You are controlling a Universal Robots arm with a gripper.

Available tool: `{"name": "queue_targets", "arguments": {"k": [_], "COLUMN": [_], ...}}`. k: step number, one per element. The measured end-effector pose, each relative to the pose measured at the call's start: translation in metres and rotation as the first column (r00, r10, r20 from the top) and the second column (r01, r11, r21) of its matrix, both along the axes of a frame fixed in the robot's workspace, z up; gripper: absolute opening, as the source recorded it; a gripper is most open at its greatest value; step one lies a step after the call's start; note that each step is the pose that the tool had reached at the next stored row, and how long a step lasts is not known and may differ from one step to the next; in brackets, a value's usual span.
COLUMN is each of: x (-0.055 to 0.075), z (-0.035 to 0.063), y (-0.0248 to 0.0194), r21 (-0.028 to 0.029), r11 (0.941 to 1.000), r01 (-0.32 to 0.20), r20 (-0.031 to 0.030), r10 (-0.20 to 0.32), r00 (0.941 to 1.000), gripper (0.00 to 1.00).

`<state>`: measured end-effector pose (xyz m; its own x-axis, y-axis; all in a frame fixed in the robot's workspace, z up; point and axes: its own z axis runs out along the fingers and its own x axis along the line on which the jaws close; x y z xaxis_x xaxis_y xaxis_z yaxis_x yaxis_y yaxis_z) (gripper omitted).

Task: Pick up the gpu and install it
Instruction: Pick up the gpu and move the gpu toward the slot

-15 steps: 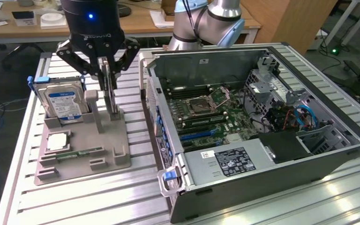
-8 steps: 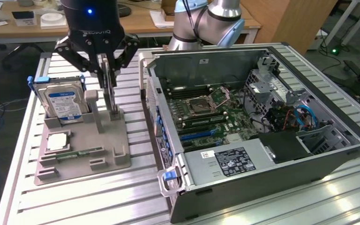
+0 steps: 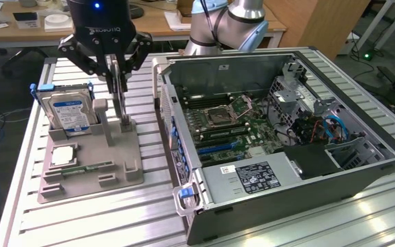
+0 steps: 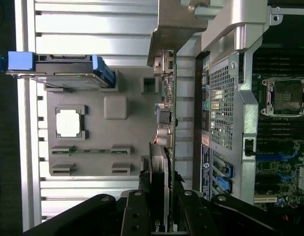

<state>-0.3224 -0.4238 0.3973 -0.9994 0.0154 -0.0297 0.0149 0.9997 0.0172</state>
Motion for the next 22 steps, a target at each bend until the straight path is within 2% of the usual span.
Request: {"name": "queue_targets", "arguments": {"k": [22], "x": [-0.001], "z": [0.0232], "y": [-0.0001], "r21": [0.0], "r11": [1.0], "r01": [0.0], "r20": [0.0], "r10": [0.0], "r00": [1.0], "gripper": [0.27]}}
